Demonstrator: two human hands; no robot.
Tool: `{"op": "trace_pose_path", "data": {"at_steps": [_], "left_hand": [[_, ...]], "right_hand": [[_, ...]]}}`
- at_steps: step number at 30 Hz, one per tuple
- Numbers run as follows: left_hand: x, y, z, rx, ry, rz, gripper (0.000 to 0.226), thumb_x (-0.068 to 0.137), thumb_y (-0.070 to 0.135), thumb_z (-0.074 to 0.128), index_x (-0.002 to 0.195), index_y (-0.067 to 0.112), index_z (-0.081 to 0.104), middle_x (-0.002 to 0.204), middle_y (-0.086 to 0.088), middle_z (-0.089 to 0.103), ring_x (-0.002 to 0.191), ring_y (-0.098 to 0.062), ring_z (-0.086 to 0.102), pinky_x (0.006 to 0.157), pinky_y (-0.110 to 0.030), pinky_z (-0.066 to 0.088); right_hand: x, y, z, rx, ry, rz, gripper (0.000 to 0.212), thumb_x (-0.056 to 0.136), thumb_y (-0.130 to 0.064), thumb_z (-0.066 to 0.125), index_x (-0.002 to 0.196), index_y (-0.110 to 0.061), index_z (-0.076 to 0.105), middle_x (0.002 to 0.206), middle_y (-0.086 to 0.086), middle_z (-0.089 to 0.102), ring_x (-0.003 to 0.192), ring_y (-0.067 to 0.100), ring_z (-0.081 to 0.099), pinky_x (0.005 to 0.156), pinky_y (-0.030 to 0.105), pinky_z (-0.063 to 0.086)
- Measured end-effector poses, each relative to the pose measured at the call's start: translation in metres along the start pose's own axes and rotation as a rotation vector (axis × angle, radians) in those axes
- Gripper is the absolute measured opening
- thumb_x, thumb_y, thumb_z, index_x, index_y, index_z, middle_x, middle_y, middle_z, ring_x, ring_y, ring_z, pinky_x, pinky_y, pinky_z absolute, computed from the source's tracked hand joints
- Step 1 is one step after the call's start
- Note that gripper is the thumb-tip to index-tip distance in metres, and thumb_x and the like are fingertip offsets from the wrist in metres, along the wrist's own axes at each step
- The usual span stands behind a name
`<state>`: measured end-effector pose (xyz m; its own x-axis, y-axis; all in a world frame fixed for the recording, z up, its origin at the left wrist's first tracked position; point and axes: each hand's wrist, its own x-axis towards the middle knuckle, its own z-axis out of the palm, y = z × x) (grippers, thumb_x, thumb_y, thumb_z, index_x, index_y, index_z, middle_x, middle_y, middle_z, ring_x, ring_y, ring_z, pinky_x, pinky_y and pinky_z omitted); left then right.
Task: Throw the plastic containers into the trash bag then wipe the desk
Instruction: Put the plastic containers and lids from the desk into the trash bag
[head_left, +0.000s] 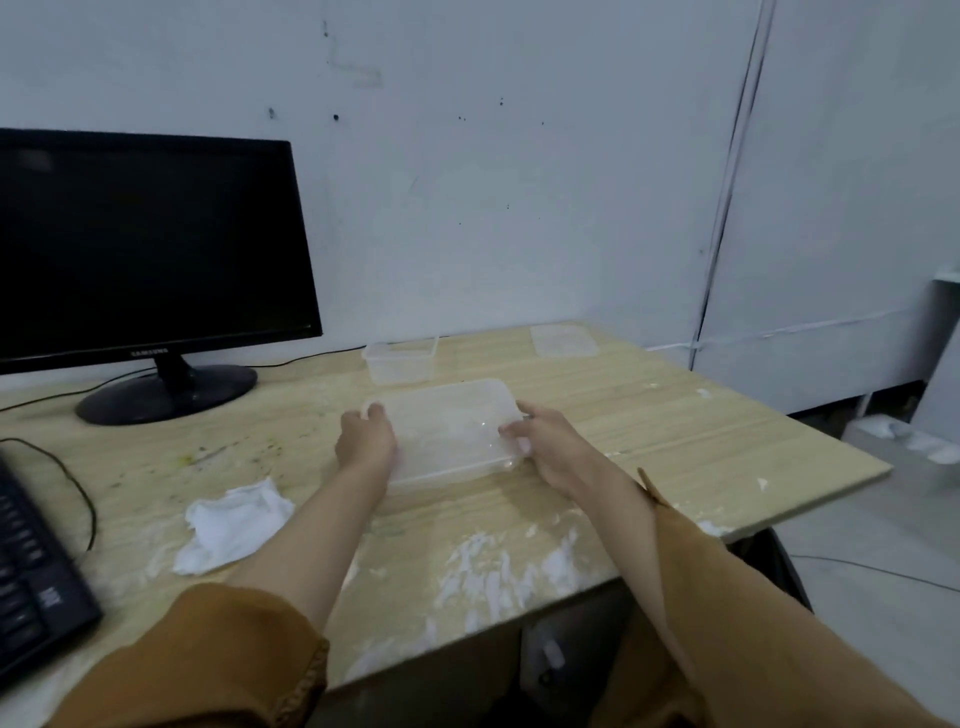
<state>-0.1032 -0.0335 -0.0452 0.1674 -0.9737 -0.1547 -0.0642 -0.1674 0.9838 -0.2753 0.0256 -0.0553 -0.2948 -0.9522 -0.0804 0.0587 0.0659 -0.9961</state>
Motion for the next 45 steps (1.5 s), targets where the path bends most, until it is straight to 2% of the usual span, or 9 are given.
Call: {"op": "trace_pose_path", "data": {"at_steps": [3,7,16,22,28,33,38,42,45], "left_hand": [[-0.025,0.002,0.006,-0.199,-0.175,-0.086,0.034,0.101,0.035,0.027,0.109,0.011,0.05,0.073,-0.011,0.054,0.06,-0.024,0.055,0.055,-0.03,0.042],[-0.056,-0.001,0.027,-0.144,-0.17,-0.028,0.038,0.102,0.039,0.021,0.1,0.012,0.048,0.067,-0.01,0.052,0.053,-0.022,0.052,0.05,-0.026,0.035],[-0.161,0.018,0.079,-0.347,-0.603,-0.261,0.039,0.103,0.033,0.022,0.125,0.007,0.043,0.106,-0.024,0.056,0.077,-0.031,0.06,0.075,-0.037,0.049],[-0.213,0.025,0.102,0.019,-1.008,-0.195,0.03,0.102,0.028,0.031,0.117,0.007,0.046,0.108,-0.018,0.059,0.096,-0.031,0.06,0.083,-0.041,0.05],[-0.237,-0.001,0.127,0.721,-1.089,0.3,0.035,0.099,0.027,0.042,0.128,0.007,0.036,0.106,-0.015,0.058,0.068,-0.018,0.062,0.049,-0.026,0.05],[-0.249,-0.04,0.144,1.324,-1.198,0.642,0.038,0.093,0.046,0.048,0.12,0.02,0.042,0.115,-0.004,0.057,0.088,-0.02,0.056,0.064,-0.027,0.047],[-0.253,-0.084,0.143,2.131,-1.036,1.175,0.065,0.08,0.059,0.058,0.135,0.033,0.036,0.138,-0.006,0.041,0.124,-0.032,0.032,0.098,-0.041,0.029],[-0.246,-0.107,0.14,2.315,-0.871,1.426,0.061,0.093,0.038,0.053,0.146,0.037,0.023,0.152,-0.004,0.026,0.137,-0.035,0.02,0.109,-0.044,0.02],[-0.241,-0.111,0.14,2.377,-0.795,1.524,0.046,0.098,0.03,0.043,0.143,0.029,0.034,0.149,-0.005,0.034,0.133,-0.033,0.029,0.108,-0.043,0.022]], "right_hand": [[-0.021,-0.01,-0.012,0.183,0.063,0.094,0.022,0.094,-0.018,0.053,0.113,-0.008,0.055,0.097,0.006,0.055,0.069,0.023,0.059,0.065,0.035,0.05],[-0.044,-0.029,-0.041,-0.177,0.028,0.101,0.056,0.094,-0.059,0.035,0.126,-0.015,0.05,0.085,0.005,0.061,0.07,0.02,0.062,0.076,0.035,0.047],[-0.117,-0.117,-0.131,-0.58,0.129,0.14,0.043,0.098,-0.05,0.035,0.117,-0.012,0.041,0.082,0.009,0.056,0.034,0.01,0.061,0.042,0.018,0.045],[-0.176,-0.152,-0.201,-0.735,0.244,0.251,0.058,0.095,-0.047,0.047,0.137,-0.007,0.042,0.1,0.018,0.059,0.052,0.018,0.069,0.039,0.019,0.049],[-0.194,-0.142,-0.232,-0.921,0.227,0.385,0.048,0.094,-0.037,0.053,0.133,-0.01,0.045,0.137,0.021,0.05,0.082,0.032,0.068,0.051,0.03,0.055],[-0.191,-0.108,-0.238,-1.068,0.153,0.569,0.065,0.09,-0.035,0.059,0.143,-0.007,0.033,0.143,0.016,0.042,0.121,0.031,0.053,0.09,0.037,0.049],[-0.186,-0.069,-0.233,-1.22,0.116,0.672,0.047,0.09,-0.041,0.056,0.112,-0.002,0.042,0.085,0.015,0.052,0.073,0.026,0.054,0.059,0.028,0.041],[-0.18,-0.037,-0.224,-1.193,0.077,0.681,0.064,0.096,-0.033,0.049,0.145,0.0,0.026,0.136,0.025,0.046,0.116,0.034,0.057,0.077,0.034,0.046],[-0.175,-0.017,-0.214,-1.14,0.087,0.664,0.063,0.099,-0.032,0.046,0.148,-0.001,0.021,0.142,0.026,0.042,0.117,0.034,0.059,0.072,0.035,0.05]]}}
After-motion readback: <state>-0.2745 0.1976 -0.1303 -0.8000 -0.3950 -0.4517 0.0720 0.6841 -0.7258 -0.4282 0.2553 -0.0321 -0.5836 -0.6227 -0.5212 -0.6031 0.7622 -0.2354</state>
